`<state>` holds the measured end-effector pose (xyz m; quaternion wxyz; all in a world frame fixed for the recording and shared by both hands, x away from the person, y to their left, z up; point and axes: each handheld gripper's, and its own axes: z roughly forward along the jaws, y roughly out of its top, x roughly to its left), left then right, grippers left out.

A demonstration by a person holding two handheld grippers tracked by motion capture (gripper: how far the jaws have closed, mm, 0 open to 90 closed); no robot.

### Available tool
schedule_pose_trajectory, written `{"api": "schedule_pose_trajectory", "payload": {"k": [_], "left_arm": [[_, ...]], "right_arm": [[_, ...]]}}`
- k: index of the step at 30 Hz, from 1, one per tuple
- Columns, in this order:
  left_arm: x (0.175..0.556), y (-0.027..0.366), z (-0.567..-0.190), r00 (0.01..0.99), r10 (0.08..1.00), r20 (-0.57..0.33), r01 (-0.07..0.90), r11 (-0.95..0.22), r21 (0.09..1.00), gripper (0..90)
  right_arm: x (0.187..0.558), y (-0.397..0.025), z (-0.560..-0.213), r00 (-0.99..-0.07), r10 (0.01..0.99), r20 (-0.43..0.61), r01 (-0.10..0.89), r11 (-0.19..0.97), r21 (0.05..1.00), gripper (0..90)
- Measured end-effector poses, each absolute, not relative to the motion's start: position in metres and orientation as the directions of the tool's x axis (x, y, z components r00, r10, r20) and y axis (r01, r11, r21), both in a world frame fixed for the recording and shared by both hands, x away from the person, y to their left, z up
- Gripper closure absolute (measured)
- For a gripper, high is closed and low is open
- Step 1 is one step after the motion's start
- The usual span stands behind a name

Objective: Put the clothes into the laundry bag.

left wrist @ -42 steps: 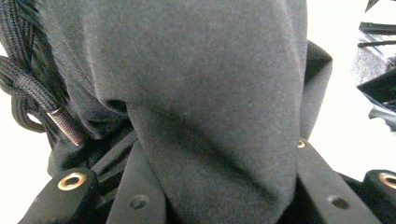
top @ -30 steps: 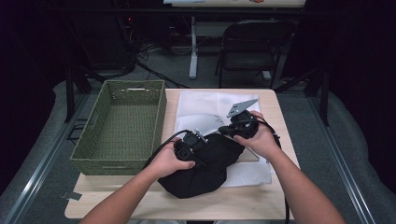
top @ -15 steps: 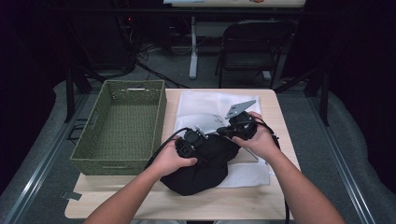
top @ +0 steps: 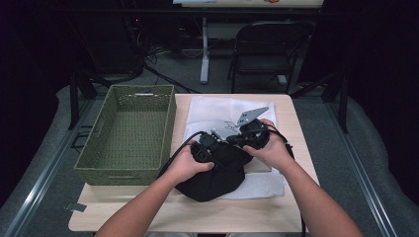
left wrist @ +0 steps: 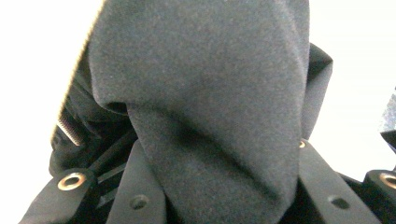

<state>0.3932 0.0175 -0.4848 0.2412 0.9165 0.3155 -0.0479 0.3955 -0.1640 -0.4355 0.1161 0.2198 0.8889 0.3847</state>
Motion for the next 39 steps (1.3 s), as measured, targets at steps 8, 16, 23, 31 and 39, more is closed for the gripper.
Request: {"api": "schedule_pose_trajectory", "payload": {"k": [8, 16, 23, 31, 39], "left_arm": [[0.401, 0.017, -0.490, 0.778, 0.580, -0.240, 0.622, -0.658, 0.425, 67.4], [0.402, 0.018, -0.499, 0.769, 0.593, -0.238, 0.630, -0.642, 0.437, 67.1], [0.400, 0.016, -0.506, 0.760, 0.612, -0.217, 0.633, -0.625, 0.457, 66.4], [0.399, 0.015, -0.513, 0.762, 0.614, -0.205, 0.628, -0.624, 0.465, 65.0], [0.397, 0.015, -0.515, 0.753, 0.626, -0.204, 0.638, -0.619, 0.457, 63.9]], "right_arm": [[0.394, -0.163, -0.436, -0.880, 0.473, -0.038, 0.294, 0.606, 0.739, 89.7], [0.395, -0.163, -0.444, -0.880, 0.474, -0.020, 0.308, 0.602, 0.737, 89.7], [0.391, -0.162, -0.449, -0.879, 0.476, -0.029, 0.305, 0.608, 0.733, 89.7], [0.389, -0.166, -0.459, -0.873, 0.488, -0.012, 0.322, 0.595, 0.737, 89.7], [0.386, -0.165, -0.463, -0.870, 0.493, -0.023, 0.318, 0.595, 0.738, 89.7]]}}
